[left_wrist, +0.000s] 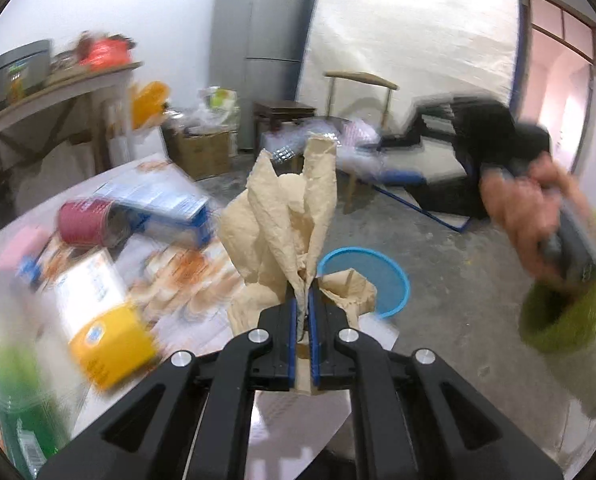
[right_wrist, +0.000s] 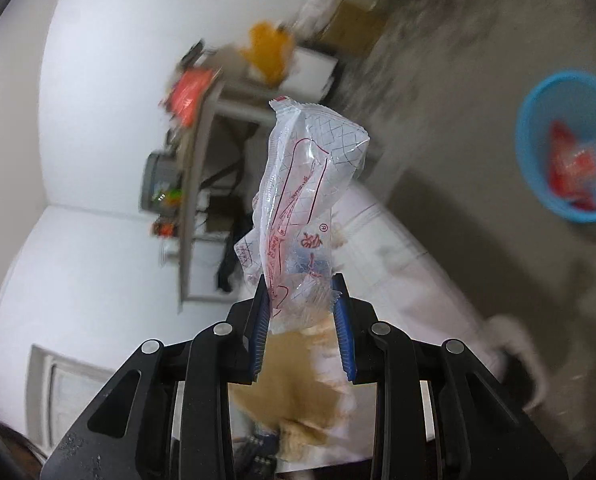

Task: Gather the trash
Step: 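Carry both bags over the blue wastebasket, then open both tools over the blue wastebasket to drop the bags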

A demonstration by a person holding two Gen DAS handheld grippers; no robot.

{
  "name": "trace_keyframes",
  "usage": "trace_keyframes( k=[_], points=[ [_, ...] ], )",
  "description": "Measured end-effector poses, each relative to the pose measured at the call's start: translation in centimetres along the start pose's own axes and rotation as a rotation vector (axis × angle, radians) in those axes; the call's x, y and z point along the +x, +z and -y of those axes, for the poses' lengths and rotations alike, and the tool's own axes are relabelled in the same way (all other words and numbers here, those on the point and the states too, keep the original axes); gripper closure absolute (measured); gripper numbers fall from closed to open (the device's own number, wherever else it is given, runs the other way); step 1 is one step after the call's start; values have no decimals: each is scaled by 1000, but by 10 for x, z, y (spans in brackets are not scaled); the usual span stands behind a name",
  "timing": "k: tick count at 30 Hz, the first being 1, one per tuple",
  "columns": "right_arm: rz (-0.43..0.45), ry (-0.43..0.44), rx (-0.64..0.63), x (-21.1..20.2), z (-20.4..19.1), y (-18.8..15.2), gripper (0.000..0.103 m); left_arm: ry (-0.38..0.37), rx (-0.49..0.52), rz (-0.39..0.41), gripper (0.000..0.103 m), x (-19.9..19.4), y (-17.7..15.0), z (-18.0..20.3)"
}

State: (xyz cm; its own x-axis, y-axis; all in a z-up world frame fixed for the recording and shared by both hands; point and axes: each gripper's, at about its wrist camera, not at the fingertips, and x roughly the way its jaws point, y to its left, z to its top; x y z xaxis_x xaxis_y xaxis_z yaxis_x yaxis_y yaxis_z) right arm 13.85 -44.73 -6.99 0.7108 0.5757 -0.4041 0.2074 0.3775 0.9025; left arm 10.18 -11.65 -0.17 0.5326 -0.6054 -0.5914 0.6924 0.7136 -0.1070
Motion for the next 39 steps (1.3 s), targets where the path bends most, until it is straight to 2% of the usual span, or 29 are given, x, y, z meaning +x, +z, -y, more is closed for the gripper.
trace_keyframes(
  k=[4, 7, 11, 13, 15, 17, 19, 20, 21, 22, 23, 24, 27, 31, 35, 39],
  points=[
    [83, -139, 12, -45, 47, 12, 75, -87, -4, -56, 98, 45, 46, 19],
    [109, -258, 9, -58, 78, 14, 75, -179, -17, -174, 98, 109, 84, 38],
    [89, -366, 57, -53, 128, 23, 74, -264, -55, -363, 98, 198, 110, 58],
    [64, -422, 75, -43, 155, 31, 74, -238, -18, -431, 98, 242, 116, 76],
    [44, -464, 80, -36, 172, 39, 74, -230, 38, -466, 98, 275, 118, 92],
    [34, -515, 76, -25, 188, 50, 74, -228, 54, -498, 98, 304, 120, 107],
    [18, -528, 61, -16, 200, 65, 71, -217, 86, -502, 97, 332, 121, 121],
    [24, -539, 66, -14, 205, 72, 69, -216, 95, -499, 95, 344, 123, 123],
    [35, -552, 67, -10, 212, 78, 64, -212, 104, -503, 83, 356, 123, 129],
    [41, -560, 59, -7, 220, 85, 49, -201, 104, -511, 74, 364, 124, 130],
    [48, -584, 63, -3, 227, 89, 43, -164, 91, -522, 51, 372, 119, 130],
    [54, -612, 77, 1, 234, 91, 41, -133, 69, -523, 40, 377, 116, 129],
    [42, -621, 155, 5, 263, 90, 41, -144, 2, -525, 38, 374, 105, 124],
    [54, -609, 209, -1, 280, 74, 41, -160, 14, -510, 38, 360, 102, 115],
    [92, -595, 230, -18, 272, 68, 41, -168, 19, -484, 37, 336, 107, 107],
    [145, -571, 224, -30, 253, 64, 41, -226, -38, -465, 36, 300, 118, 93]
  ],
)
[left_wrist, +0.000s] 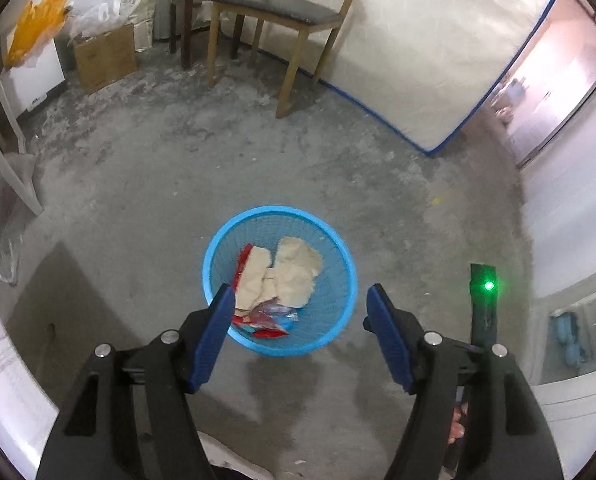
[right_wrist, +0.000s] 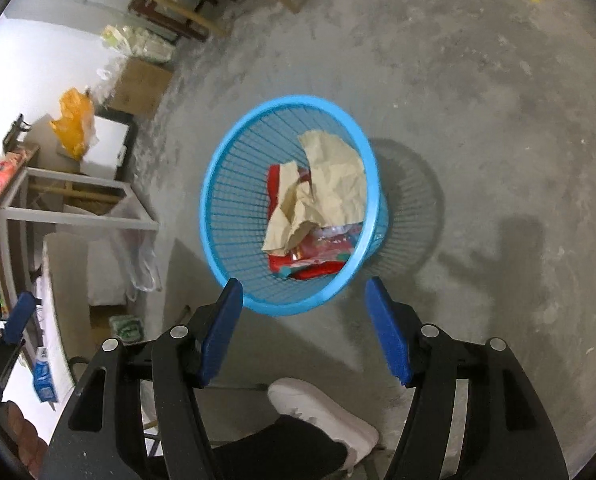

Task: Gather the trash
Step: 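Open both tools over the blue wastebasket to drop the bags, then return both tools to the table toward the clear plastic box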

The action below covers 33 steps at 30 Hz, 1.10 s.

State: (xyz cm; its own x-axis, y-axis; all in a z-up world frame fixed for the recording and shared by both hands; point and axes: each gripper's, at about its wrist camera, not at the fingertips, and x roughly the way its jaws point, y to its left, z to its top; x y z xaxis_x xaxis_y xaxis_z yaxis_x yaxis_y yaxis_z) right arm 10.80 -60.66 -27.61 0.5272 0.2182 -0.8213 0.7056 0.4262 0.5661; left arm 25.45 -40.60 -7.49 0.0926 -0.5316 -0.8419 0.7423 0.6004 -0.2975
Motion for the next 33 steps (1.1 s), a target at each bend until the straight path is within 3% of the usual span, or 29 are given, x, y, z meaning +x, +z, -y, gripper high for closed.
trace_keyframes(
  k=[7, 12, 16, 19, 27, 33],
  points=[
    [63, 78, -67, -55, -17, -29, 38, -105, -38, 125, 27, -98, -34, -1],
    [102, 88, -191, -87, -49, -64, 33, -48, -66, 259, 18, -174, -85, -5],
    [155, 52, -345, -108, -89, -95, 26, 16, -74, 312, 15, -215, -125, -10],
    [196, 28, -462, -119, -119, -117, 19, 43, -103, 348, 6, -237, -153, -14],
    [272, -12, -706, -134, -192, -177, 8, 86, -241, 434, 6, -290, -227, -42],
    [293, -20, -876, -131, -235, -221, 8, 148, -311, 475, 6, -320, -261, -65]
  ],
)
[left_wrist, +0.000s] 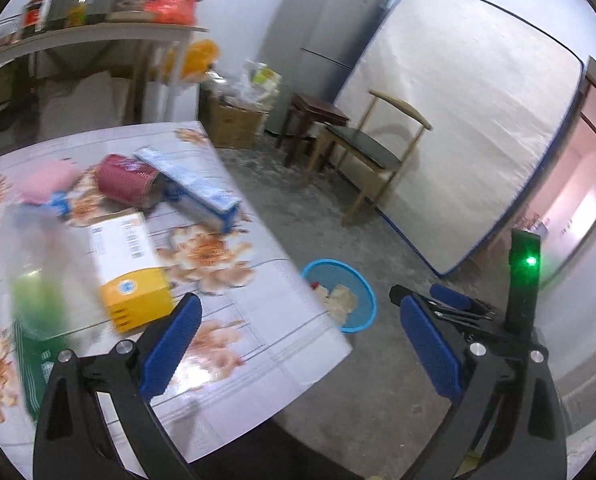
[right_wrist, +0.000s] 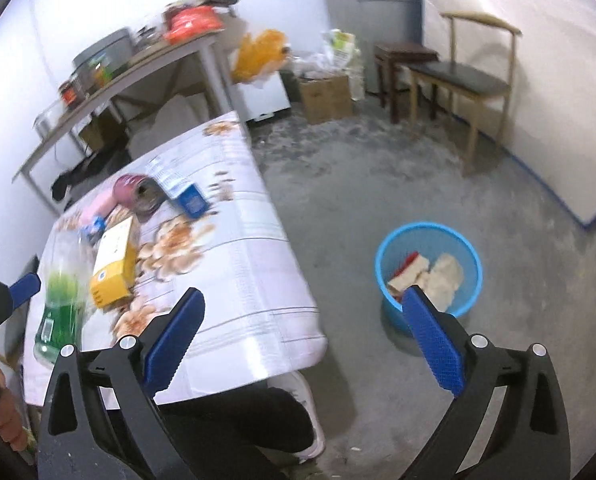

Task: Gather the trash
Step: 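Return both tools to the table toward the clear plastic box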

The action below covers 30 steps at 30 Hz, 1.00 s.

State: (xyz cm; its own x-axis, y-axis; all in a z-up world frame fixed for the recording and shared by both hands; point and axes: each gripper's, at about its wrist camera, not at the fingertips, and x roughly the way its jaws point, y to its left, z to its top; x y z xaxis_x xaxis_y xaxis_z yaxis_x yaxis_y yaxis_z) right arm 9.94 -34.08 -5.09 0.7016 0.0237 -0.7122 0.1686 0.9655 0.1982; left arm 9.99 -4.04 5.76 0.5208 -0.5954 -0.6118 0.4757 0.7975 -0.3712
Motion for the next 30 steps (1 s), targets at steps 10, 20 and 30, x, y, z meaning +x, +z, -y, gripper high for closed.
trace_keyframes(
  k=[10, 20, 30],
  points=[
    [42, -27, -190, -5, -87, -1, 8, 22, -81, 97, 6, -37, -21, -43],
    [73, 77, -323, 4, -147, -8, 8, 59, -150, 150, 6, -72, -54, -97],
    [-35, 302, -246, 34, -164, -15, 8, 209, -155, 206, 6, -106, -71, -144]
  ],
)
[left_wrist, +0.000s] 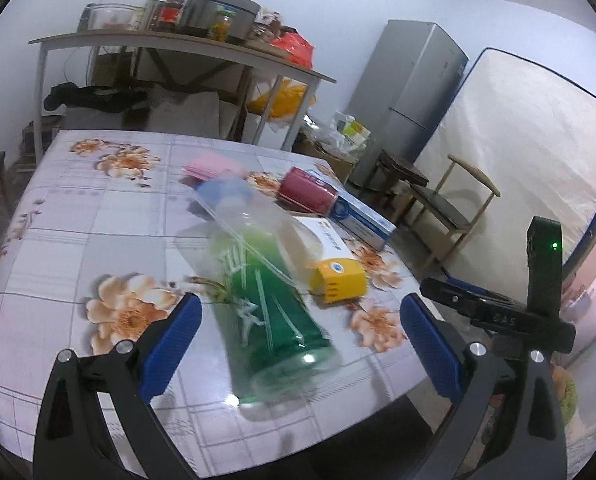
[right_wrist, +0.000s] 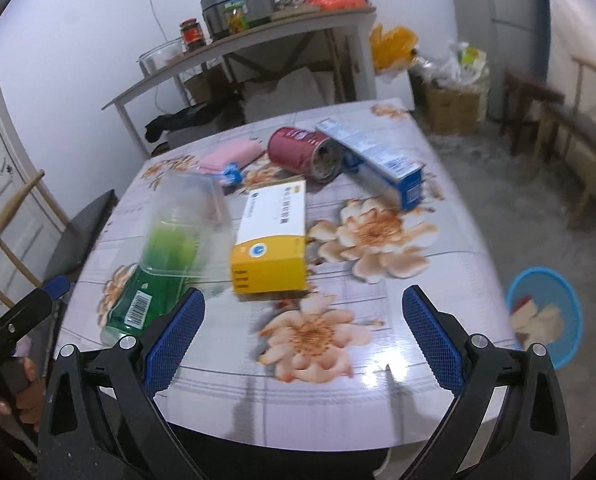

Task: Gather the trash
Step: 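Return both tools to the table toward the clear plastic box, then grasp the clear plastic food box with the right tool and lift it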

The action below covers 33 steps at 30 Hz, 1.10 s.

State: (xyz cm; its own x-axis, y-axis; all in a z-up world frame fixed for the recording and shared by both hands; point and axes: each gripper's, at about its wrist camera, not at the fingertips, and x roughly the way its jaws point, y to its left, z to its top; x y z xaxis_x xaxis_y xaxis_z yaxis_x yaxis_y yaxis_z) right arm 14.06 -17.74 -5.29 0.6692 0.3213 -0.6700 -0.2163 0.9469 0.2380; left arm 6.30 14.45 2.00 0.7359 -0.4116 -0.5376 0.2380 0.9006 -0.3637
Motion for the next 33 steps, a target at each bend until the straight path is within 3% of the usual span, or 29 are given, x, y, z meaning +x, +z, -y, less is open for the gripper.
trace_keyframes(
  k=[6, 14, 17, 19, 22, 28, 33],
  points=[
    [-45, 69, 37, 15, 0, 6, 13, -18, -60, -5, 6, 20, 7, -19],
    [-64, 148, 41, 34, -4, 19, 19, -14, -205, -9, 6, 54, 46, -59],
    [-59, 229, 28, 35, -8, 32, 19, -14, -254, -3, 7, 60, 56, -68],
    [-76, 340, 8, 37, -15, 48, 18, -12, -270, 1, 8, 61, 56, -71],
    [-144, 458, -41, 52, -30, 73, 16, -13, -292, -6, 10, 62, 49, -74],
    [-308, 570, -107, 108, -64, 120, 9, -54, -279, -33, 11, 58, 33, -68],
    [-459, 490, -87, 158, -81, 135, 8, -87, -231, -67, 11, 61, 23, -59]
  ],
)
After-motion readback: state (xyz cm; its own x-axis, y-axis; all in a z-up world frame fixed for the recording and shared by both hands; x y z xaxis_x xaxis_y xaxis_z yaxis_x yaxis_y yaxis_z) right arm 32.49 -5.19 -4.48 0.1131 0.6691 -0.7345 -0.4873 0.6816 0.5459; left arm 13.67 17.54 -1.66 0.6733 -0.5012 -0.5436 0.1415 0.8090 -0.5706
